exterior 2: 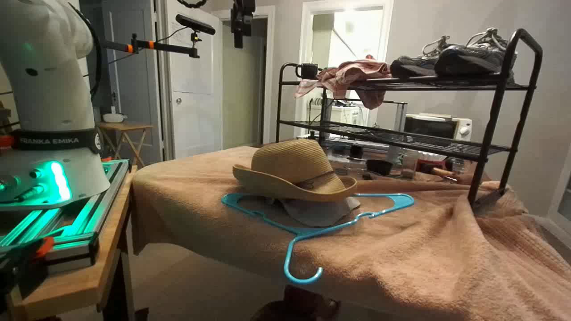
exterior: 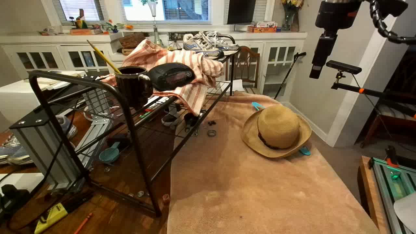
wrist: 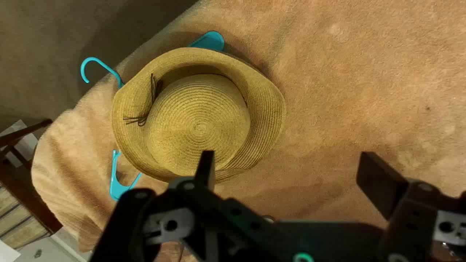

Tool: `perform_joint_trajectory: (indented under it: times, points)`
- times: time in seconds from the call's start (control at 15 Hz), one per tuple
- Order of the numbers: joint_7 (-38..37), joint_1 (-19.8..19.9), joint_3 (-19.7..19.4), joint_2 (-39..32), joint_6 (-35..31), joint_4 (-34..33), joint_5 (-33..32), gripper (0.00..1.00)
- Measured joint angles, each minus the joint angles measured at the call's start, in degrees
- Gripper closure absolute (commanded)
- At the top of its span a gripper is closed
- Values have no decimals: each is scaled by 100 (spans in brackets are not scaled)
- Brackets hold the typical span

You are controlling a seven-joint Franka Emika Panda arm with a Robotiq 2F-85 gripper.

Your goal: Remove the black cup from the top rack and put it on the towel on the table

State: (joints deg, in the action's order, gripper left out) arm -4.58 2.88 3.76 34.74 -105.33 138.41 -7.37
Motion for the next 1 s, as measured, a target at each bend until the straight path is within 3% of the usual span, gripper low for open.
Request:
perform_joint_trajectory:
  times: [0.67, 1.0]
  points:
    - [-68, -56, 17, -29, -14, -11, 25, 0]
    - [-983, -334, 537, -347, -145, -175, 293, 0]
